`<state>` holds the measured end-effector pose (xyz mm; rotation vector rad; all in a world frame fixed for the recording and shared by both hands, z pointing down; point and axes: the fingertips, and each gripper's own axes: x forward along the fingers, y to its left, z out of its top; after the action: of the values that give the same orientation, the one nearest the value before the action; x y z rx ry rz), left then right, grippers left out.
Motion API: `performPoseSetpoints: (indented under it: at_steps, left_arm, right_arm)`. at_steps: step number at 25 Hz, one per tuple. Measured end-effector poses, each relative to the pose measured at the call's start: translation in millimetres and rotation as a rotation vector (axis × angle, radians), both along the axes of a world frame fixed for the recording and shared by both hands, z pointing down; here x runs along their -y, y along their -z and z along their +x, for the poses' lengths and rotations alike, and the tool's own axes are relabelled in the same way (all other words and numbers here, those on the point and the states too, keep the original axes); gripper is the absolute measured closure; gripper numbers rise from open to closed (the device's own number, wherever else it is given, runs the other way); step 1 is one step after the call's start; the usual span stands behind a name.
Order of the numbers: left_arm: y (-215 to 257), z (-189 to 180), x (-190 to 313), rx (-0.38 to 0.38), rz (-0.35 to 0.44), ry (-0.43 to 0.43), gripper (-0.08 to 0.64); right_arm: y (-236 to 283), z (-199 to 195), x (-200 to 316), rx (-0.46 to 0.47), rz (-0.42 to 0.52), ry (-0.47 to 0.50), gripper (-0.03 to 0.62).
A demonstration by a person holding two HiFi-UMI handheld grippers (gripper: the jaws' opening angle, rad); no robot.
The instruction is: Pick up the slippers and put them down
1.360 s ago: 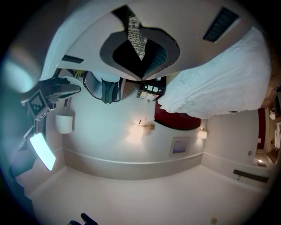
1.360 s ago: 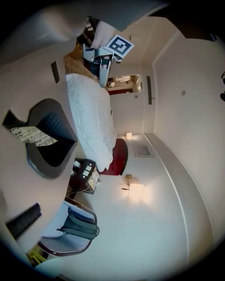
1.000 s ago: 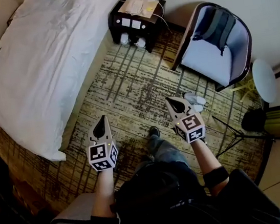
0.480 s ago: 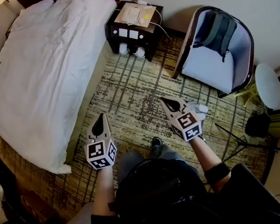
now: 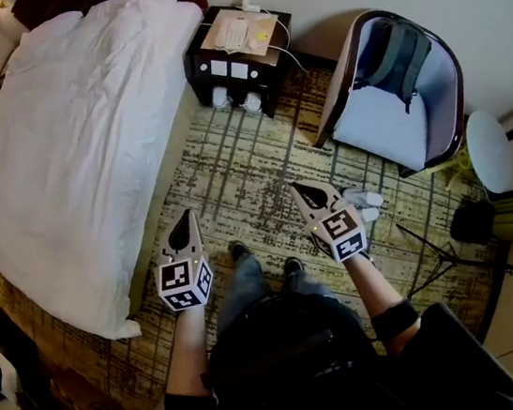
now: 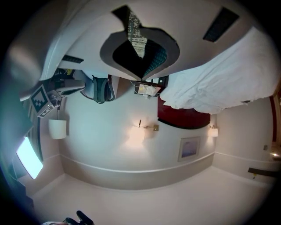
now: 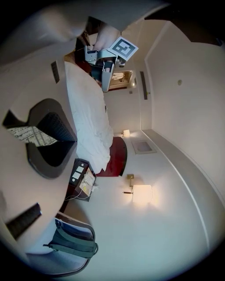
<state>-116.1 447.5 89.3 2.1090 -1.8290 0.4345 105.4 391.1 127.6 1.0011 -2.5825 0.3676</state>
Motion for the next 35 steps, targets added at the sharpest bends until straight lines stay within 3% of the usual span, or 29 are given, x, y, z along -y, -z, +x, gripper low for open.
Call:
performPoseSetpoints:
  at_steps: [11, 23, 35]
  left_arm:
    - [-1.6, -58.4, 72.9, -0.027, 0.016, -0.11, 0.572]
    - [-2.4, -104.4, 114.3, -0.049, 0.033, -0.178, 0.572]
    - [-17.4, -99.9, 168.7, -0.064, -0.006, -0.229, 0.572]
  right_arm:
    - [15.1, -71.3, 50.5, -0.025, 0.028, -0.071, 0.589]
    - [16.5, -107.5, 77.9, -0.053, 0.04, -0.155, 0.589]
    - [14.8, -114.3, 130.6, -0.068, 0.031, -0.169, 0.589]
